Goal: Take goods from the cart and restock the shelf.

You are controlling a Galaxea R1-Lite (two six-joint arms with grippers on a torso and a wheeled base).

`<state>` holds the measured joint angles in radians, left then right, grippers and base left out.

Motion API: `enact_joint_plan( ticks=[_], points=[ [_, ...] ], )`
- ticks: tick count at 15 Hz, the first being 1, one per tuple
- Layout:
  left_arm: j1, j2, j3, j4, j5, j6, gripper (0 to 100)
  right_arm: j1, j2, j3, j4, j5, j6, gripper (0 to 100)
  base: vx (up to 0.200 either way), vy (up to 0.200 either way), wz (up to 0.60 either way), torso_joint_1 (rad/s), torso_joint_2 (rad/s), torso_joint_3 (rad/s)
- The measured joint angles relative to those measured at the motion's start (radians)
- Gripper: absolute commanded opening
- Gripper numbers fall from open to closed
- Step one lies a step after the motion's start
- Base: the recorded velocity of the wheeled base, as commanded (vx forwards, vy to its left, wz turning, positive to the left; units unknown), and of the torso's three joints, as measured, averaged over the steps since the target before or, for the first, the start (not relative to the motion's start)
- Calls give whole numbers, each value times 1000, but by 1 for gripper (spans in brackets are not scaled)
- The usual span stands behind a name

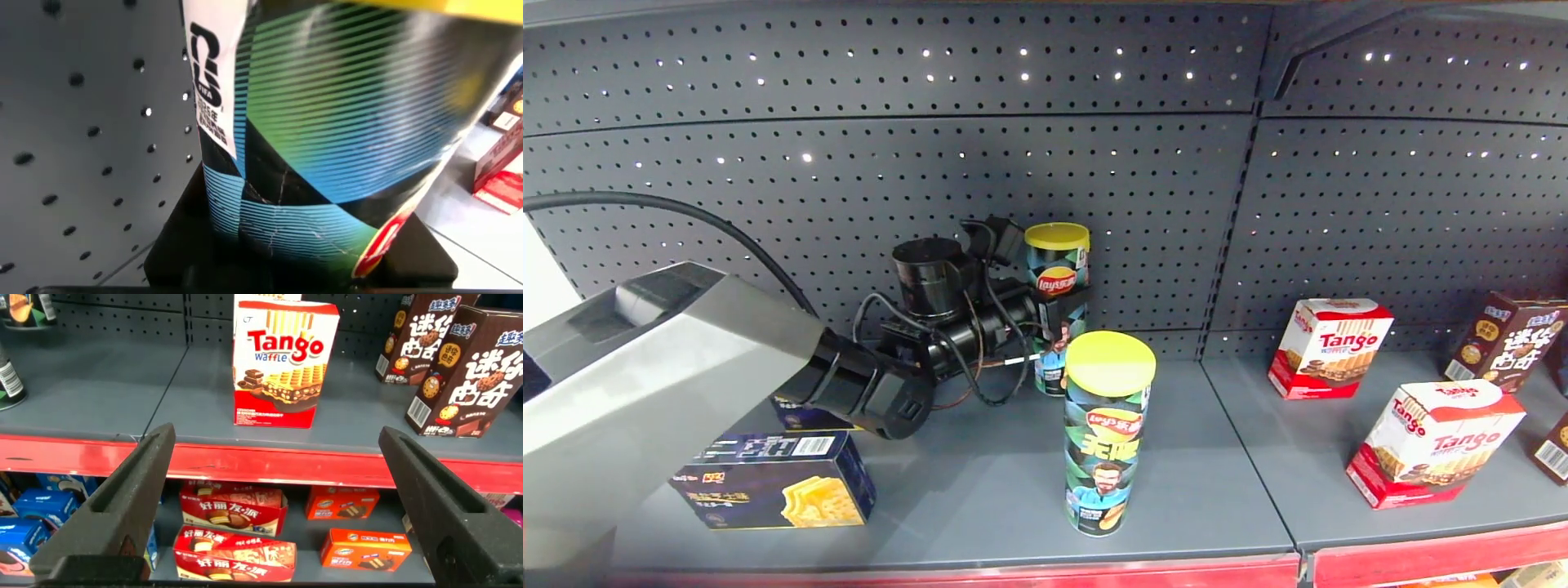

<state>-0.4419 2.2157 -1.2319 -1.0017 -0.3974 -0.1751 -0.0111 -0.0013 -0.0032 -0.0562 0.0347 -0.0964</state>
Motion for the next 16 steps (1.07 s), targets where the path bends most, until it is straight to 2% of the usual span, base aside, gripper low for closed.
enact_joint_plan(
  ticks=[12, 16],
  points=[
    [2, 67, 4, -71, -1, 2, 0, 0, 0, 0, 0, 0, 0, 100, 0, 0, 0, 0, 0, 0],
    [8, 80, 5, -76, -1, 23, 0, 0, 0, 0, 0, 0, 0, 100, 0, 0, 0, 0, 0, 0]
  ],
)
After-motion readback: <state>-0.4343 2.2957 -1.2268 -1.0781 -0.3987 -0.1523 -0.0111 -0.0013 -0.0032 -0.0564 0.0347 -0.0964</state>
